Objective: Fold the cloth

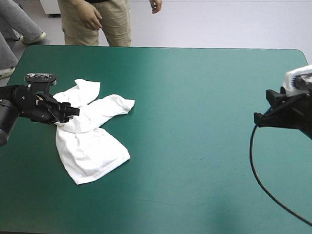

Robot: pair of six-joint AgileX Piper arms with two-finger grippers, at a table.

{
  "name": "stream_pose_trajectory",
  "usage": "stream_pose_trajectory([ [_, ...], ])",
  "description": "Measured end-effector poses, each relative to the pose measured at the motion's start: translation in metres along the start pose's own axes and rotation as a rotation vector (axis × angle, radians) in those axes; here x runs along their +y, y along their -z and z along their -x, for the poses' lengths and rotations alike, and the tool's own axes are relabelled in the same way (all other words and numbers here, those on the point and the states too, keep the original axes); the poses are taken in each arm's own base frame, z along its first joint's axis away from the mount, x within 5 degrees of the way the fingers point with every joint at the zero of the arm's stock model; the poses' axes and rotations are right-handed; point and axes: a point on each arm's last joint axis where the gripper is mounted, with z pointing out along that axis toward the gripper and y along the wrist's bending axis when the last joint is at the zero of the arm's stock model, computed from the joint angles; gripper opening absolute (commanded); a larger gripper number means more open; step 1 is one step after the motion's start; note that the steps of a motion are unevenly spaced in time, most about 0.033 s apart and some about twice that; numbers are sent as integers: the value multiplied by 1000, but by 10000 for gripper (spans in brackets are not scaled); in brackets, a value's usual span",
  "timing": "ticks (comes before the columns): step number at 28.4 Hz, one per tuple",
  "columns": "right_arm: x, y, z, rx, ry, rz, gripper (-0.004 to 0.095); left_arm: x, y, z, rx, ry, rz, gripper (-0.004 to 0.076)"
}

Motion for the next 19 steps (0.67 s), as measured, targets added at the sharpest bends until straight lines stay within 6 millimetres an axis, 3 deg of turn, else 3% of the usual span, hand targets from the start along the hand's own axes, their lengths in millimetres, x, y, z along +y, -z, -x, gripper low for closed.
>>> stream_pose_trajectory([
  [5, 2, 43, -8, -87, -22, -9, 303, 0, 0, 1, -12, -8, 2, 458],
  [10, 3, 52, -12, -90, -25, -9, 303, 2, -8, 4, -11, -6, 6, 458],
  [15, 3, 52, -13, -85, -25, -8, 303, 7, -43, 10, 42, 4, 6, 458],
  [19, 3, 52, -14, -76, -25, -7, 303, 13, -93, 10, 129, 20, 4, 458],
])
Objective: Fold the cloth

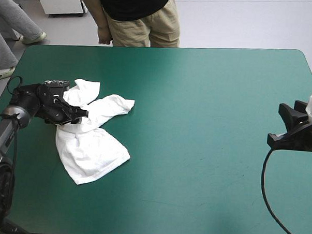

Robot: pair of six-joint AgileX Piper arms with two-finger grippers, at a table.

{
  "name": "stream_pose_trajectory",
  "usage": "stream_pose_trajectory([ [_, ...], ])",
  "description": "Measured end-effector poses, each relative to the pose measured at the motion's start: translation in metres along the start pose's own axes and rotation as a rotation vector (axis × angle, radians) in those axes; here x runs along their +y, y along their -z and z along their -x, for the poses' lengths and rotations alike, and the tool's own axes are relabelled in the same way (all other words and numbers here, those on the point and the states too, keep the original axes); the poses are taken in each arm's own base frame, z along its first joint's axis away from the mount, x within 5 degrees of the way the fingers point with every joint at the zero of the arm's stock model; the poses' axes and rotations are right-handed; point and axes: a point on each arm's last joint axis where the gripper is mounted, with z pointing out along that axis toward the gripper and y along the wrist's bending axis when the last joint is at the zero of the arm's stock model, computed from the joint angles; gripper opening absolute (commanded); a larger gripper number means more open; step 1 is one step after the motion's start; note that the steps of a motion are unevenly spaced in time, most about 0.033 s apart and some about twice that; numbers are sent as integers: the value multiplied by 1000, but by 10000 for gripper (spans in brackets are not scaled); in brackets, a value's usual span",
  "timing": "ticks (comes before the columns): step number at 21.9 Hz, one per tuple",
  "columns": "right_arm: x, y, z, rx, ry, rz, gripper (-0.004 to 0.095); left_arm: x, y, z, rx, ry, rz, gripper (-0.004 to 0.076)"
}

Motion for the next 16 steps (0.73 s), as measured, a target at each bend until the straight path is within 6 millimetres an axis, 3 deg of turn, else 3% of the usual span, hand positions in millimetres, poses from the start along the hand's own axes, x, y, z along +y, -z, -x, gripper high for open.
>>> stream_pose_trajectory([
  [1, 0, 0, 0, 5, 0, 0, 303, 2, -20, 0, 40, 5, -2, 458],
  [3, 0, 0, -1, 7, 0, 1, 303, 4, -40, 2, 87, 15, -8, 458],
  [6, 0, 0, -1, 8, 0, 1, 302, 4, -46, 3, 112, 18, -21, 414],
  [7, 0, 0, -1, 8, -1, 1, 303, 3, -46, 4, 113, 19, -28, 353],
  [8, 0, 0, -1, 8, -1, 1, 303, 3, -46, 4, 111, 15, -37, 190],
  [10, 0, 0, -1, 9, 0, 1, 303, 1, -48, 4, 106, -11, -57, 3],
  [13, -1, 0, -1, 10, 7, -10, 303, -6, -49, 7, 86, -60, -76, -9],
  [15, -2, 0, -1, 11, 15, -22, 303, -25, -51, 9, 63, -126, -88, -9],
  [16, -3, 0, -1, 11, 21, -30, 303, -48, -54, 10, 46, -187, -105, -9],
])
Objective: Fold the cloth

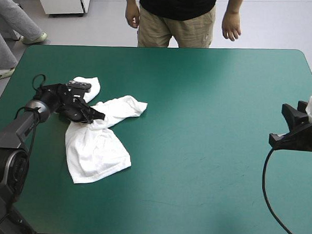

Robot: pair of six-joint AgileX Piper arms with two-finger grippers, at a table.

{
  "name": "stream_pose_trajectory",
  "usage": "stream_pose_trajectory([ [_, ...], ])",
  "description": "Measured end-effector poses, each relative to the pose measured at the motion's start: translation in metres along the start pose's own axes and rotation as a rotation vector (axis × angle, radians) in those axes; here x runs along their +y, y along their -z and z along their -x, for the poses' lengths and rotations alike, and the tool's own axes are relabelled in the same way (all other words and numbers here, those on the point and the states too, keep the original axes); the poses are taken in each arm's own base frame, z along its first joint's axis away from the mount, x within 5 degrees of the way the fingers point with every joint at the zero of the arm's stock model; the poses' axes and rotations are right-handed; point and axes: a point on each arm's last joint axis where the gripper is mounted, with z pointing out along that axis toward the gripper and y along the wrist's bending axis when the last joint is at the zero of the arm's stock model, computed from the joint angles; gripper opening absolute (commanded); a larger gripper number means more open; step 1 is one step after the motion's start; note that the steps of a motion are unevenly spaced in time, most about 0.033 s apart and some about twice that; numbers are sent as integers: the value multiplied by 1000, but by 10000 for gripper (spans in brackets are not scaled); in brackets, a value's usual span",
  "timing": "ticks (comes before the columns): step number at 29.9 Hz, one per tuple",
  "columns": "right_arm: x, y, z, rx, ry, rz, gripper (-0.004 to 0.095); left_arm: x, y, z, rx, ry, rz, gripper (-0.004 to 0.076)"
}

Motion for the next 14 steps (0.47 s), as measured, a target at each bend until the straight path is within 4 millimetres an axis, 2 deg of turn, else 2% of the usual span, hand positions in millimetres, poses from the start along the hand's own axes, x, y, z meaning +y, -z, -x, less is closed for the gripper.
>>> stream_pose_trajectory([
  [4, 0, 0, 0, 2, 3, -5, 303, -54, -9, 8, -45, -141, -43, -9],
  [8, 0, 0, 0, 2, 3, -5, 302, -129, -15, 6, -74, -303, -127, -9],
  [13, 0, -1, -1, 3, 3, -5, 303, -220, -18, -6, -68, -500, -235, -9],
  [14, 0, -1, -1, 3, 3, -5, 303, -243, -18, -11, -64, -551, -263, -9],
])
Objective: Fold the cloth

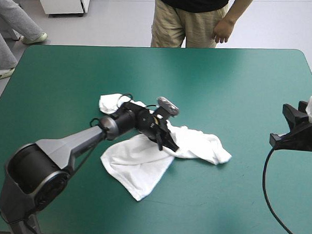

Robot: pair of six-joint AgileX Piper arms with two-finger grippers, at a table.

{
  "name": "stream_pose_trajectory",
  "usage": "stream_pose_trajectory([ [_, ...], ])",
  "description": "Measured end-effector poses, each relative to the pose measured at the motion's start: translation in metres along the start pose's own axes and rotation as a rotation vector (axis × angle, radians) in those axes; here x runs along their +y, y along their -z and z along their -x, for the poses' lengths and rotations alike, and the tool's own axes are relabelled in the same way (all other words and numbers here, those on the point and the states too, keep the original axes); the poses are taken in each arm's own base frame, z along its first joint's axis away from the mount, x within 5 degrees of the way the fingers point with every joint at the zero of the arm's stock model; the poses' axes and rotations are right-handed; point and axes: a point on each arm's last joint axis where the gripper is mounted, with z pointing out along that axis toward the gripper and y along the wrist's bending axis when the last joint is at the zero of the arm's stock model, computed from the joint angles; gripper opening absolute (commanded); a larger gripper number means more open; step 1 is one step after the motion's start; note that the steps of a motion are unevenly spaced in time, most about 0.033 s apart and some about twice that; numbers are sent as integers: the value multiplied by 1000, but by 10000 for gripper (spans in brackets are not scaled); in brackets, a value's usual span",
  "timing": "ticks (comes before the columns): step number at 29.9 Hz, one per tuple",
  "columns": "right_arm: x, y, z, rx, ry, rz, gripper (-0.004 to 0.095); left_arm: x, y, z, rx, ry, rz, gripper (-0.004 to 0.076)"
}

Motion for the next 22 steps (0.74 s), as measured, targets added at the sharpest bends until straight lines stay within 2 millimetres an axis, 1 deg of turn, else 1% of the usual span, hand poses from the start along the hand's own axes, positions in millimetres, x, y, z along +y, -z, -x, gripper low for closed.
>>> stream_pose_trajectory([
  [4, 0, 0, 0, 1, 0, 0, 303, -59, -15, 20, -3, -139, -74, -9],
  [6, 0, 0, 0, 1, 0, 0, 303, -78, -22, 28, -2, -192, -89, -8],
  [8, 0, 0, -1, 4, 0, 0, 303, -85, -27, 34, 15, -224, -91, 12],
  [9, 0, 0, -1, 5, 1, -1, 303, -85, -29, 37, 26, -230, -91, 37],
  [10, 0, 0, -1, 5, 1, -1, 303, -86, -29, 38, 40, -235, -93, 87],
  [11, 0, 0, -1, 5, 1, -1, 303, -86, -29, 40, 50, -238, -95, 153],
  [14, 0, 0, -1, 5, 1, -1, 303, -87, -29, 44, 59, -244, -95, 410],
  [15, 0, 0, -1, 5, 1, -1, 302, -88, -28, 44, 60, -241, -100, 477],
  [16, 0, 0, -1, 4, 1, -1, 303, -89, -27, 45, 63, -234, -108, 513],
  [17, 0, 0, -1, 4, 1, -1, 303, -90, -26, 45, 66, -226, -115, 531],
  [18, 0, 0, 0, 2, 1, -1, 303, -92, -25, 46, 71, -218, -122, 525],
  [20, 0, 0, 0, -3, 1, -2, 303, -94, -21, 46, 83, -217, -128, 499],
  [22, 0, 0, 1, -9, 1, -2, 303, -95, -12, 45, 104, -216, -130, 473],
])
